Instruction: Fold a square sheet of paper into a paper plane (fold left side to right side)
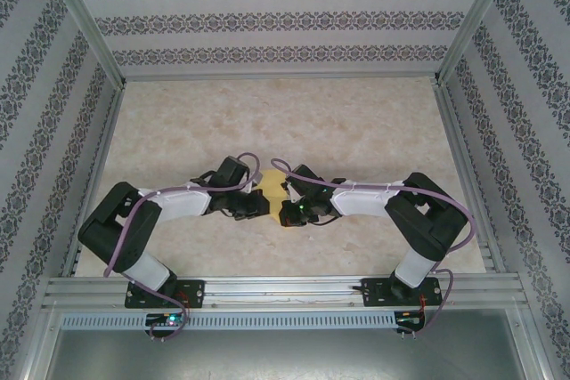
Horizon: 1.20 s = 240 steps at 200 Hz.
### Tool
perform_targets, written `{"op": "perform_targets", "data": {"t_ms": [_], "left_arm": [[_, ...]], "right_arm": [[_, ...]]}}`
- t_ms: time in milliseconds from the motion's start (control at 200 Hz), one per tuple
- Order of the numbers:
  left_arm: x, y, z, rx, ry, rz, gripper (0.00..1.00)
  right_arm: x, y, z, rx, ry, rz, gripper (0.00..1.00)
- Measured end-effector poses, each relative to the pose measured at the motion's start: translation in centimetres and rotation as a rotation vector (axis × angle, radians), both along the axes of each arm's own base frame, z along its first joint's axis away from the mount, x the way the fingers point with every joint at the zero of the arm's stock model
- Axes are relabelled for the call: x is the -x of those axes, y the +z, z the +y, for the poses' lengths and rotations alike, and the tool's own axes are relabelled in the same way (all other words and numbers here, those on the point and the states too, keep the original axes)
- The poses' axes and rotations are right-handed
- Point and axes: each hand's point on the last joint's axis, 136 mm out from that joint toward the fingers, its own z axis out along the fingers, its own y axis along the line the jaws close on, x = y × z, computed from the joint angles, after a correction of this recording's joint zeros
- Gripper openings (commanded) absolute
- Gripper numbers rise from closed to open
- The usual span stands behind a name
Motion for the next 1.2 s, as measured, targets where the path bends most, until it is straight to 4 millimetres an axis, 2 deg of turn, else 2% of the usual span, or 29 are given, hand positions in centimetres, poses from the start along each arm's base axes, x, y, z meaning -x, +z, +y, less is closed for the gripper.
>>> {"op": "perform_targets", "data": {"t_ms": [170, 515, 739, 849, 1199], "left_arm": [[0.6, -1.3, -0.7, -0.008, -0.011, 0.034, 0.08], [0.4, -1.1, -0.9, -0.006, -0.005, 0.032, 0.08], [-0.4, 1.2, -1.1, 0.01, 0.003, -0.022, 0.08], [-0.6, 1.5, -1.5, 0.029, 0.0, -0.025, 0.07], [-1.1, 0.0, -2.5, 0.063, 0.012, 0.017, 0.06]], "right_arm": [[0.1, 0.0, 0.1, 0.008, 0.01, -0.005, 0.0], [0.1, -0.1, 0.0, 0.013, 0.012, -0.003, 0.0], [0.1, -0.1, 0.1, 0.016, 0.012, 0.0, 0.0], [0.1, -0.1, 0.1, 0.016, 0.012, 0.0, 0.0], [0.1, -0.2, 0.0, 0.017, 0.013, 0.003, 0.0]]}}
